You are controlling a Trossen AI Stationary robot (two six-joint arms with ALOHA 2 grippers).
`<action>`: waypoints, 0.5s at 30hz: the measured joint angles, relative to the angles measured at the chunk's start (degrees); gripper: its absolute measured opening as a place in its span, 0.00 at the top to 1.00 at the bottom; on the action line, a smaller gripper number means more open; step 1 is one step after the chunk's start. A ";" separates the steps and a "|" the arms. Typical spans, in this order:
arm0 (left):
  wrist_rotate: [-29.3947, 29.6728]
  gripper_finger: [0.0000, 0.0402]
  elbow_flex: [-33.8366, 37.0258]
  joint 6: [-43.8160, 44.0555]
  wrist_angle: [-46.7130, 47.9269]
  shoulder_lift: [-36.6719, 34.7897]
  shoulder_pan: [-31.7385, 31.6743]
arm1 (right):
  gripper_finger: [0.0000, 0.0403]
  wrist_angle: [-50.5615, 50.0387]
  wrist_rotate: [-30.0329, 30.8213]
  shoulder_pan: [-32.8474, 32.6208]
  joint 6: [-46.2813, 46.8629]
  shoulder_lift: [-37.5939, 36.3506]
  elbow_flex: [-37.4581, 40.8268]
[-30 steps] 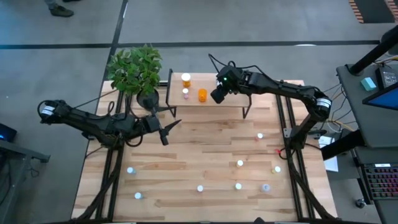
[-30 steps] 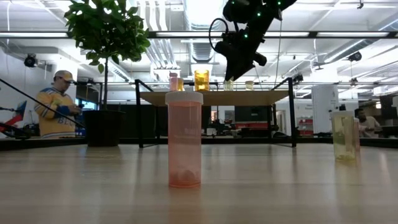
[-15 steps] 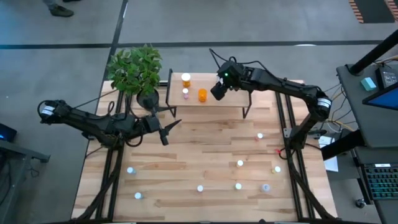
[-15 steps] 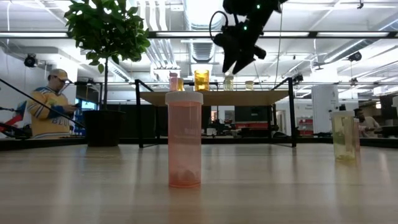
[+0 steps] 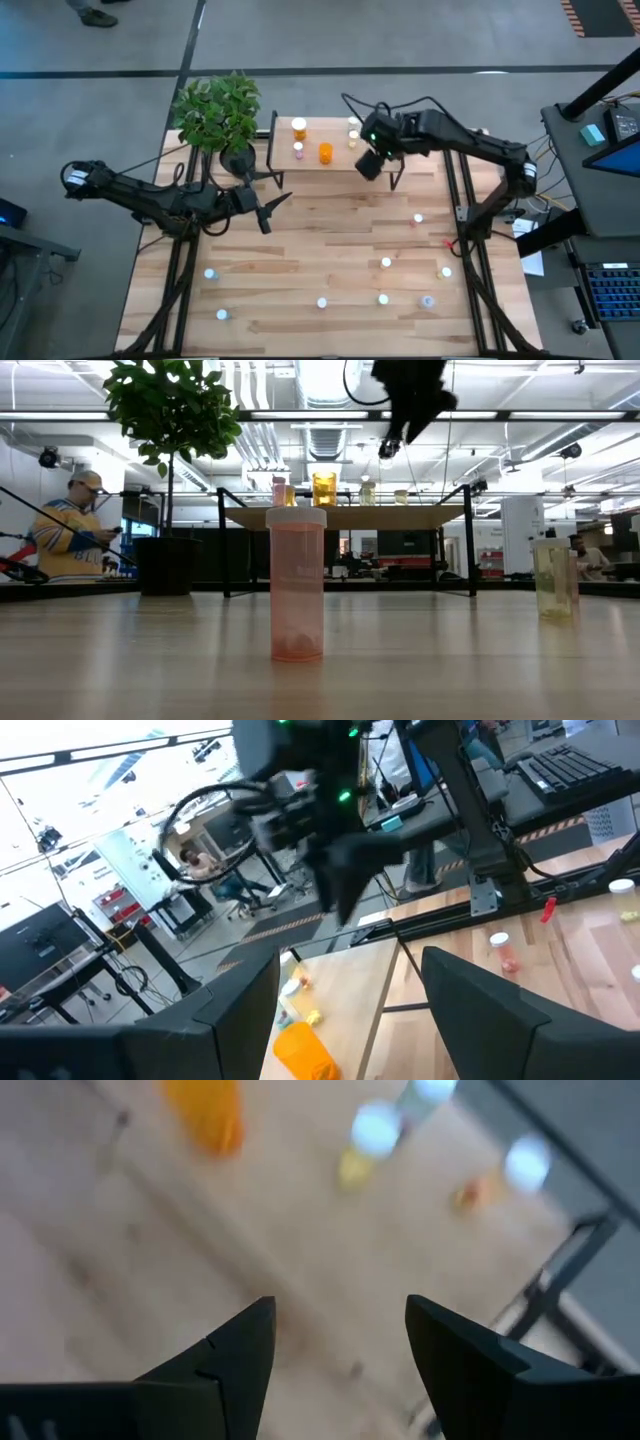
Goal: Pick and place medicine bottles onto shelf by color
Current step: Put the red pill bottle on the shelf
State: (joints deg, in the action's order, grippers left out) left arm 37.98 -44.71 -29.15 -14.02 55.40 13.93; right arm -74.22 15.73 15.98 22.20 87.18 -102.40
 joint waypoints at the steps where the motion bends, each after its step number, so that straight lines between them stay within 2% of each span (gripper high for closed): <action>1: 0.00 0.43 0.00 0.00 -0.02 0.00 0.02 | 0.47 -1.64 -0.78 -1.05 1.60 -0.55 0.49; 8: 0.00 0.43 -0.04 0.00 -0.02 0.00 0.02 | 0.47 -6.51 -5.35 -7.61 14.05 -4.95 7.02; 15: 0.00 0.43 -0.04 -0.02 0.00 0.00 0.02 | 0.47 -6.71 -11.65 -9.51 26.38 -11.34 19.39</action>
State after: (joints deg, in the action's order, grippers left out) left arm 37.98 -44.75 -29.17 -14.02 55.40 13.96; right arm -80.93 4.08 6.47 48.59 75.84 -83.00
